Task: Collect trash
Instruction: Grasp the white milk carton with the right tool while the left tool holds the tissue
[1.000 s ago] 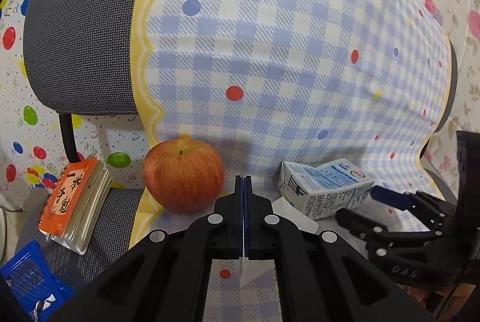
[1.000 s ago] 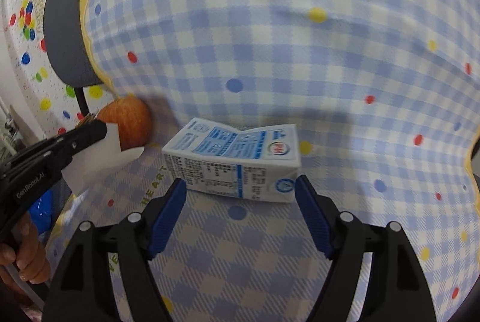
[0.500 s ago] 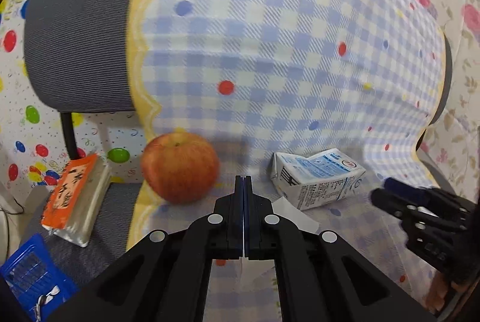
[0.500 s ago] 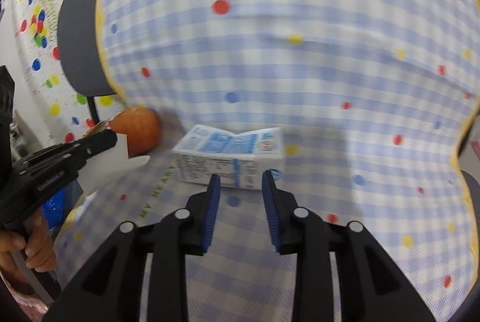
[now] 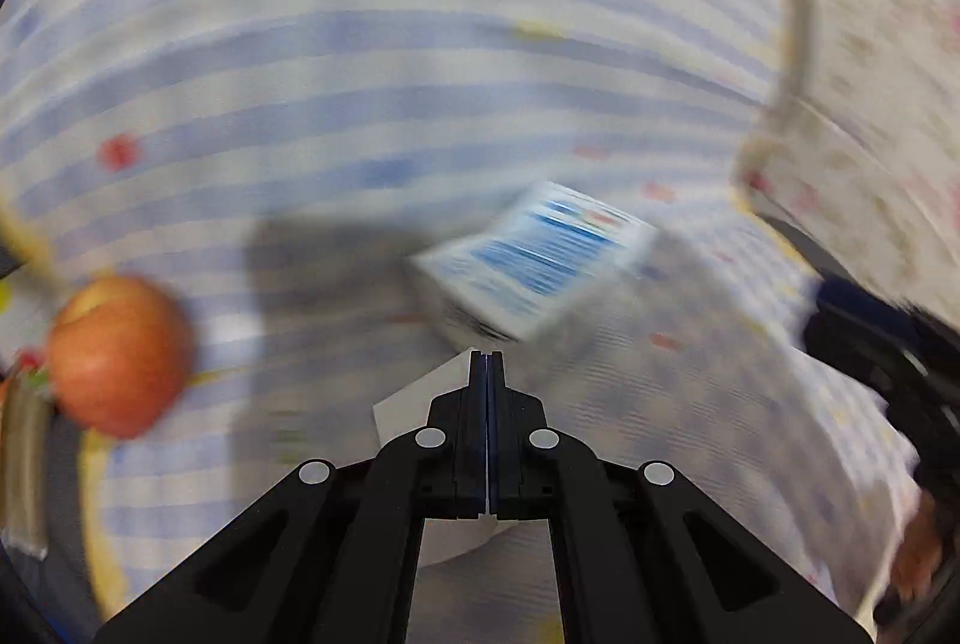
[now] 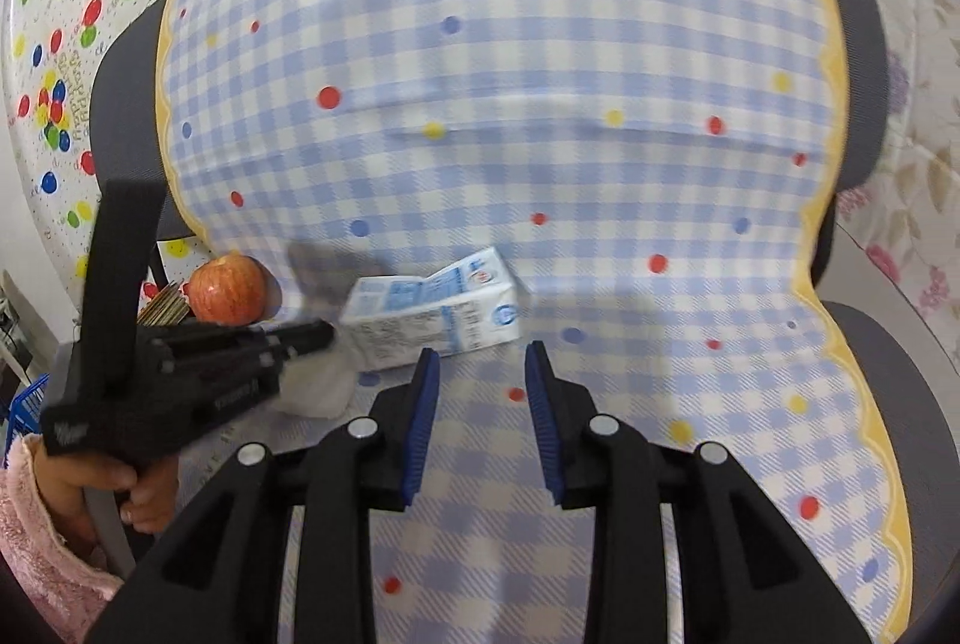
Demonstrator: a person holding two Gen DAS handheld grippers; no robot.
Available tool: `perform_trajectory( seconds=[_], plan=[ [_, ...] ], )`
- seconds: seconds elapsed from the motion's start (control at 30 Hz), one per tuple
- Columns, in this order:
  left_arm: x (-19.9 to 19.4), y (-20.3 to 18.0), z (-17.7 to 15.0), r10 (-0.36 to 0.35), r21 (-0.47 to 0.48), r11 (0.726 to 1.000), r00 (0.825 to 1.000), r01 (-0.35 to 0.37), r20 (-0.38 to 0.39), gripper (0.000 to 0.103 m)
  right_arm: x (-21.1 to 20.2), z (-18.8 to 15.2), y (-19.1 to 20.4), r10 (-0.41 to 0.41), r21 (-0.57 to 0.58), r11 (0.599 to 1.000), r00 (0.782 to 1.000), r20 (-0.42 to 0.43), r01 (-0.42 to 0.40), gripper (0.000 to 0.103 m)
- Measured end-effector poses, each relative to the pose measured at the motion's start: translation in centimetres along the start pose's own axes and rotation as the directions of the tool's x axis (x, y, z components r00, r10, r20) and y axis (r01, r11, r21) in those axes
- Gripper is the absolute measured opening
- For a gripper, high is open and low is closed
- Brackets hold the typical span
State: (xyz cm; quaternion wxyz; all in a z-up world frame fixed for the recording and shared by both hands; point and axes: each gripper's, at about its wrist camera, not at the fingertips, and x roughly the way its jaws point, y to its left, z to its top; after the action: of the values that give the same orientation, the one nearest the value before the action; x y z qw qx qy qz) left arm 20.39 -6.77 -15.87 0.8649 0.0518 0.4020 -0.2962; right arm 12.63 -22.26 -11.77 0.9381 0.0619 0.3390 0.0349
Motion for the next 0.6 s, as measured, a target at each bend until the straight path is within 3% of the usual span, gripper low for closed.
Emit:
perform_trajectory(
  seconds=[0.07, 0.13, 0.27, 0.4, 0.6],
  plan=[
    [-0.5, -2.1, -0.3, -0.067, 0.056, 0.996, 0.998, 0.067, 0.008, 0.000, -0.5, -0.4, -0.9, -0.010, 0.017, 1.000, 1.000, 0.003, 0.010, 0.030],
    [-0.8, -2.7, -0.2, -0.063, 0.069, 0.996, 0.998, 0.062, 0.018, 0.000, -1.0, -0.8, -1.5, -0.019, 0.032, 0.999, 1.000, 0.005, 0.019, 0.030],
    [-0.9, -0.7, 0.6, 0.044, -0.012, 0.999, 0.998, -0.043, 0.049, 0.000, -1.9, -1.4, -2.5, -0.023, 0.060, 0.998, 1.000, 0.020, 0.022, 0.030],
    [-1.0, 1.8, 1.3, 0.187, -0.111, 0.977, 0.981, -0.180, 0.054, 0.000, -2.0, -1.9, -2.6, -0.022, 0.056, 0.998, 1.000, 0.018, 0.021, 0.030],
    [-1.8, 4.6, 1.8, 0.240, -0.218, 0.953, 0.963, -0.211, 0.120, 0.000, -1.5, -2.0, -2.8, -0.014, 0.058, 0.998, 1.000, 0.011, 0.014, 0.030]
  ],
)
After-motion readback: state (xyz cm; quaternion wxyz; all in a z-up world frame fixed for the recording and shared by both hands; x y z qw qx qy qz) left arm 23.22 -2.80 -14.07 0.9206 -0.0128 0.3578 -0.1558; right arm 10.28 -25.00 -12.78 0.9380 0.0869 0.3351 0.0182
